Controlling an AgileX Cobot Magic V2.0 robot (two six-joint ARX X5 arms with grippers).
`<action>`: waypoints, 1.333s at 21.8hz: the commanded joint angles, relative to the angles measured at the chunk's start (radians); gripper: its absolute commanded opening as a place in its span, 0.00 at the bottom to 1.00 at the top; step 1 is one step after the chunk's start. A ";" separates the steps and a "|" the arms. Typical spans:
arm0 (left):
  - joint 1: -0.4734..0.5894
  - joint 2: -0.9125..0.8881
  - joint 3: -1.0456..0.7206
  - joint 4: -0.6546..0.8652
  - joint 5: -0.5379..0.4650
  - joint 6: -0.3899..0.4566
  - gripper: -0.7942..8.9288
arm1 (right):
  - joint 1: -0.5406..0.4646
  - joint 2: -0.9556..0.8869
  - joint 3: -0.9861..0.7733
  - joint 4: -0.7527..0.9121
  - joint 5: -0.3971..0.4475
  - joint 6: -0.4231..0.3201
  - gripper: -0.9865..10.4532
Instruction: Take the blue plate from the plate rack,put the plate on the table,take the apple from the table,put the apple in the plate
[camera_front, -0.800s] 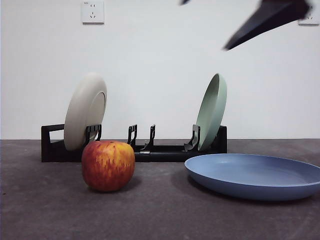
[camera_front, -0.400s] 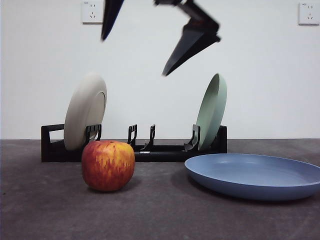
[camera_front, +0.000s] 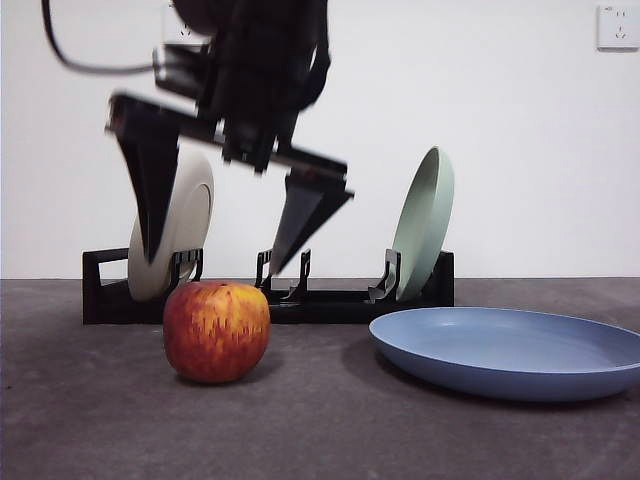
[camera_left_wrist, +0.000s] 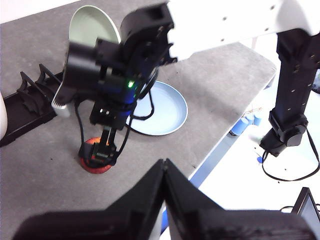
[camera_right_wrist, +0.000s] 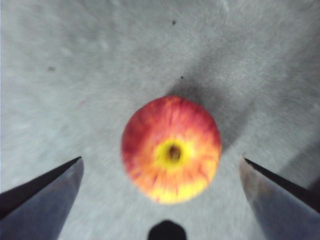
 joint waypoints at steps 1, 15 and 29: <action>0.002 -0.004 -0.005 0.004 -0.002 -0.010 0.07 | 0.002 0.053 0.001 0.023 0.004 -0.007 0.78; 0.002 -0.005 -0.005 0.004 0.002 -0.014 0.07 | 0.002 0.097 0.003 0.000 -0.011 -0.007 0.08; 0.002 -0.009 -0.005 0.004 -0.003 -0.002 0.07 | -0.015 -0.255 -0.009 -0.266 0.232 -0.053 0.09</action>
